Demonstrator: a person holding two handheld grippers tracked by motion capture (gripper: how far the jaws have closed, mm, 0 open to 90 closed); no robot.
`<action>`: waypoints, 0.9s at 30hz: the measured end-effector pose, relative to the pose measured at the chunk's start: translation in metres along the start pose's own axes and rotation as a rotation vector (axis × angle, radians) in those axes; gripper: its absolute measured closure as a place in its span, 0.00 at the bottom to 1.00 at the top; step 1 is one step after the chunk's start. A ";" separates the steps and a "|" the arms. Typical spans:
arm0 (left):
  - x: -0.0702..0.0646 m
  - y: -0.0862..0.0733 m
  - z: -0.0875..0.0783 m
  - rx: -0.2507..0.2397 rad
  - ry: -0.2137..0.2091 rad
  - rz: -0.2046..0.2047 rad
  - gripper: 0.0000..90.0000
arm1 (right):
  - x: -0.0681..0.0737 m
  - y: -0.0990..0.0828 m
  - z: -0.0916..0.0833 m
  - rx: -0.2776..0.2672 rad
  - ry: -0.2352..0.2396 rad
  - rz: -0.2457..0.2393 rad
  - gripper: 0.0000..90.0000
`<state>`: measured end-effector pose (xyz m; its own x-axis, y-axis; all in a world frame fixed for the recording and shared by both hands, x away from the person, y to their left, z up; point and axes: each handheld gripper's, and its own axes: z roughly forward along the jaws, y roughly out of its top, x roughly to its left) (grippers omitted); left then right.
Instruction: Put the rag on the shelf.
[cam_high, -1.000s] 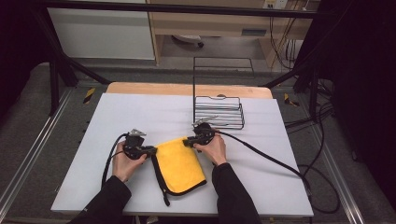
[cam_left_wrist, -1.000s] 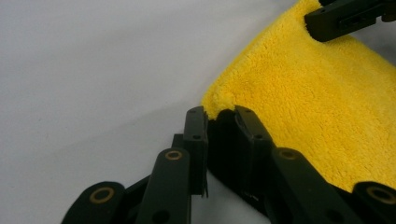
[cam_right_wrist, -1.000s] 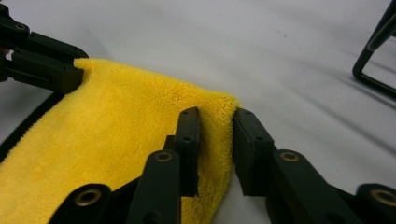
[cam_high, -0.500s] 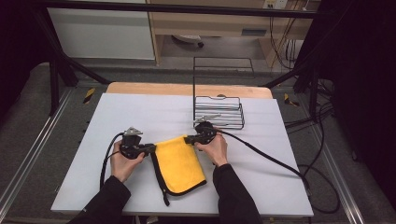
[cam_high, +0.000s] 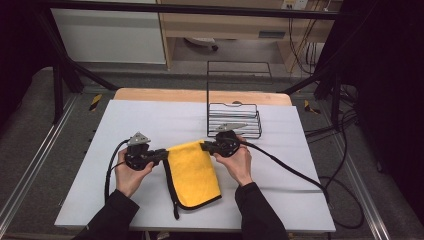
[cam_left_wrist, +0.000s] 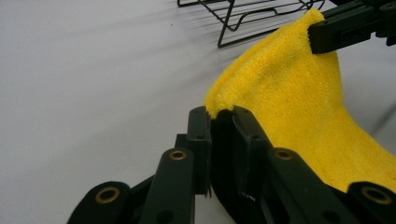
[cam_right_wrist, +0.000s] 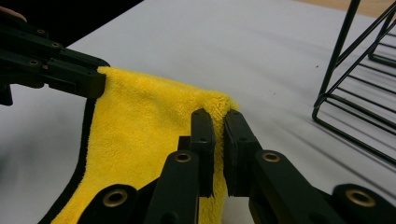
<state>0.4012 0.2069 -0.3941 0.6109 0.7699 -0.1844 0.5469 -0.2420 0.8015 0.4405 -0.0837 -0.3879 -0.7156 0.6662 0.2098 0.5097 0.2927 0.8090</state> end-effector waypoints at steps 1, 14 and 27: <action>-0.002 0.001 -0.002 -0.006 -0.001 0.005 0.87 | 0.001 0.000 -0.002 -0.005 -0.001 -0.003 0.93; -0.018 0.012 -0.016 -0.071 -0.011 0.051 0.87 | 0.012 0.005 -0.033 -0.065 -0.008 -0.012 0.93; -0.033 0.026 -0.022 -0.122 -0.031 0.086 0.87 | 0.016 0.008 -0.058 -0.121 -0.037 -0.012 0.94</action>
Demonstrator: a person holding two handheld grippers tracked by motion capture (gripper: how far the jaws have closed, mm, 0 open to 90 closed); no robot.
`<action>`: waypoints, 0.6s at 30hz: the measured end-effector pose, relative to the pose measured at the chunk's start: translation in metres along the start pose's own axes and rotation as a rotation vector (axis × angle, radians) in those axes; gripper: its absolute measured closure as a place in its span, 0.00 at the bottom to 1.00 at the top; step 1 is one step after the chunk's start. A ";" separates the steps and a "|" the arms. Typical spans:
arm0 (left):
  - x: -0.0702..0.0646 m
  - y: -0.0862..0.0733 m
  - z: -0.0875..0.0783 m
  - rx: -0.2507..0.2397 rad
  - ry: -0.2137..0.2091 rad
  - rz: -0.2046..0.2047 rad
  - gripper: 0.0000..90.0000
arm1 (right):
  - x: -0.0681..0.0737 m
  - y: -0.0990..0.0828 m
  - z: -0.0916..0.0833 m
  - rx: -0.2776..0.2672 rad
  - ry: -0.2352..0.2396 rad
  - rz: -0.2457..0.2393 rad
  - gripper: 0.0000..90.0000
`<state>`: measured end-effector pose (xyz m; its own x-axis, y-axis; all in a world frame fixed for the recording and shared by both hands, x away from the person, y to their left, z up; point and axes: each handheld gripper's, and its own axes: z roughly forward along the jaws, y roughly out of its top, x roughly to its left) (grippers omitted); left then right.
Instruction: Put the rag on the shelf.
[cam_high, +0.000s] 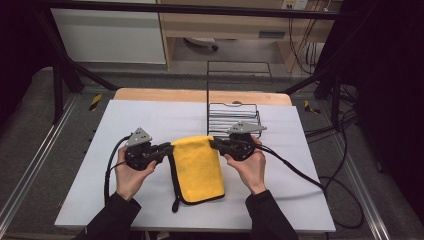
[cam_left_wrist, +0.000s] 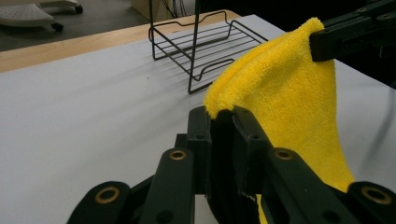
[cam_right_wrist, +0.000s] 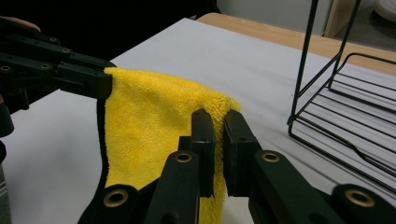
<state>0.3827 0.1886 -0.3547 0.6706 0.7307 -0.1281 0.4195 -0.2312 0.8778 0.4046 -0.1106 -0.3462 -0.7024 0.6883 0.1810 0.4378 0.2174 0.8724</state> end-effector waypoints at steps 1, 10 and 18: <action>-0.001 0.001 0.000 -0.002 -0.001 0.004 0.87 | 0.000 0.001 -0.002 -0.005 -0.002 -0.003 0.94; -0.010 0.019 0.000 -0.035 -0.009 0.031 0.87 | 0.000 0.007 -0.021 -0.059 -0.021 -0.001 0.94; -0.014 0.033 0.000 -0.072 -0.012 0.045 0.87 | -0.003 0.013 -0.035 -0.106 -0.036 0.001 0.94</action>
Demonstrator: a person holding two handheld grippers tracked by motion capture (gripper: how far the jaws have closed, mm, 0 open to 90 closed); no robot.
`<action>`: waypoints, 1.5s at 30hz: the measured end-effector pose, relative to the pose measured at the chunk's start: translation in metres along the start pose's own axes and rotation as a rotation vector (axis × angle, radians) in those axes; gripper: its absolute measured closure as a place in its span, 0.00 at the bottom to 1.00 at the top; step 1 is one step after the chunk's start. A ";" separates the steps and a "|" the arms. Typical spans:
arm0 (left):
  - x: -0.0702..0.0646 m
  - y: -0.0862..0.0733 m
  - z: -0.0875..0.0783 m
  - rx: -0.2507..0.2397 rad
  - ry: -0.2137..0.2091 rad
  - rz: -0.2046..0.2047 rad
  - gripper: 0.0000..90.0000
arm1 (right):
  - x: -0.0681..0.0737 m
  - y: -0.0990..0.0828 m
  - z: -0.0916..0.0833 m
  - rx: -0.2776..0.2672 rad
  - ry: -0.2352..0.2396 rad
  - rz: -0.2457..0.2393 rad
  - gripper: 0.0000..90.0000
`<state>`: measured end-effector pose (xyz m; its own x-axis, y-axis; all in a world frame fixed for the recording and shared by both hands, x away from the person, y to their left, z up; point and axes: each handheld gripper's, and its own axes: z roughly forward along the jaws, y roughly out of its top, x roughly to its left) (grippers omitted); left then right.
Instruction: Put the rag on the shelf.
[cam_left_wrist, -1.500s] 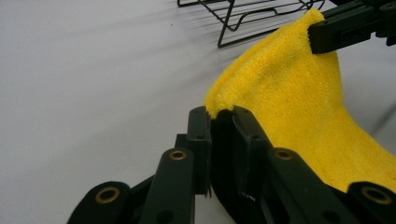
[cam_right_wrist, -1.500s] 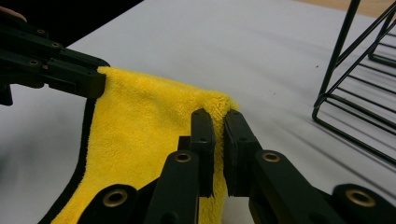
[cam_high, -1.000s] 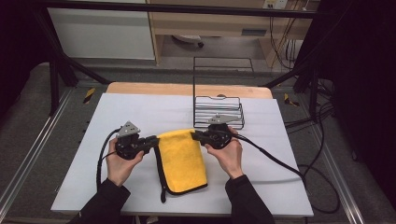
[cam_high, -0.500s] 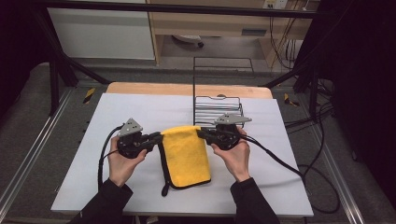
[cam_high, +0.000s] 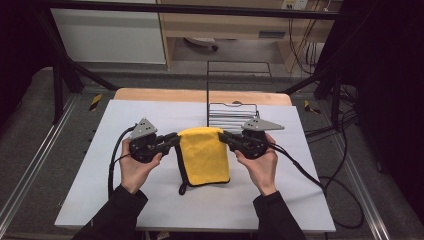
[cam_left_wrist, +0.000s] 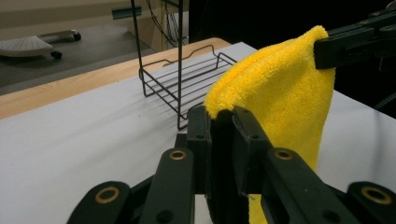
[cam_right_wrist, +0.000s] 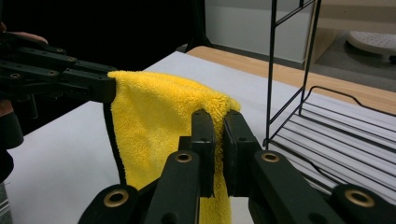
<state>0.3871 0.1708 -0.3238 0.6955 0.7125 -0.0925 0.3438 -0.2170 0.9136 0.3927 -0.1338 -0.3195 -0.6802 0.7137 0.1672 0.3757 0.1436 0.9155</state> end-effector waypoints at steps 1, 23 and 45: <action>0.000 0.002 0.000 -0.002 -0.002 0.001 0.87 | 0.000 0.001 -0.001 -0.002 -0.002 0.005 0.94; -0.007 0.037 0.004 -0.115 -0.001 0.033 0.87 | -0.004 0.024 -0.024 -0.126 -0.045 -0.027 0.94; -0.012 0.082 0.001 -0.227 0.005 0.065 0.87 | -0.005 0.061 -0.045 -0.237 -0.079 -0.041 0.94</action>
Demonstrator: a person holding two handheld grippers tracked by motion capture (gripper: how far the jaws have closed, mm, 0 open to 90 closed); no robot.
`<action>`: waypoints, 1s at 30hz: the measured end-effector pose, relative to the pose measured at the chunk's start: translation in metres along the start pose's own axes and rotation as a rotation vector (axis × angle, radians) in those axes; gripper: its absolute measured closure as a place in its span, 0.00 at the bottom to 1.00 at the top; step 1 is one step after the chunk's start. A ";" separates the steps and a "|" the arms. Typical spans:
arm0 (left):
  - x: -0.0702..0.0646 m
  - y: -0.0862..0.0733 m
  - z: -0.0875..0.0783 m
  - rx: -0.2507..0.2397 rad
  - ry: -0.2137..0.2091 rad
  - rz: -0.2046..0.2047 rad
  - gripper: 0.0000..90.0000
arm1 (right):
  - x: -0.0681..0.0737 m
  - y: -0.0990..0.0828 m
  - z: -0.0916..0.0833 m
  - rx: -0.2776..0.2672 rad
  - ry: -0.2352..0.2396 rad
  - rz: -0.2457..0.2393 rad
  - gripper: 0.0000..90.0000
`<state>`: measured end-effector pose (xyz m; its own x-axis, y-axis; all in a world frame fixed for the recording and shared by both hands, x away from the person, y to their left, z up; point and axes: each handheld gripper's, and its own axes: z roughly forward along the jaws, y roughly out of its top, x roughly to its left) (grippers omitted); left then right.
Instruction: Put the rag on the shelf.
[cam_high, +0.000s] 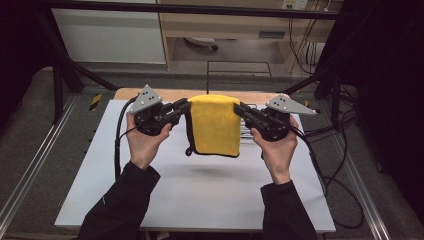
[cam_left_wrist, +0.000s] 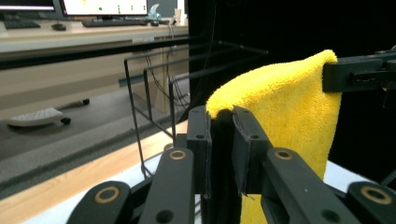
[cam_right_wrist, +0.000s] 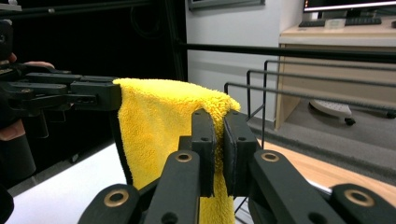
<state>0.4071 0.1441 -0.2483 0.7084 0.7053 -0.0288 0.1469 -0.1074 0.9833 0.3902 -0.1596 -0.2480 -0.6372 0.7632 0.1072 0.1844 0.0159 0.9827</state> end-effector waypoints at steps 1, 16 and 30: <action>0.000 0.002 0.000 -0.005 -0.002 -0.003 0.87 | -0.001 0.001 0.000 -0.005 0.001 0.000 0.94; -0.003 0.030 0.011 -0.056 0.006 0.019 0.87 | -0.007 0.025 -0.006 -0.064 -0.028 -0.018 0.94; -0.007 0.056 0.023 -0.093 0.011 0.032 0.87 | -0.015 0.045 -0.011 -0.110 -0.062 -0.028 0.94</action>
<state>0.4263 0.1174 -0.1971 0.7040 0.7102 0.0046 0.0591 -0.0650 0.9961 0.4004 -0.1773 -0.2037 -0.5925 0.8022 0.0738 0.0824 -0.0308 0.9961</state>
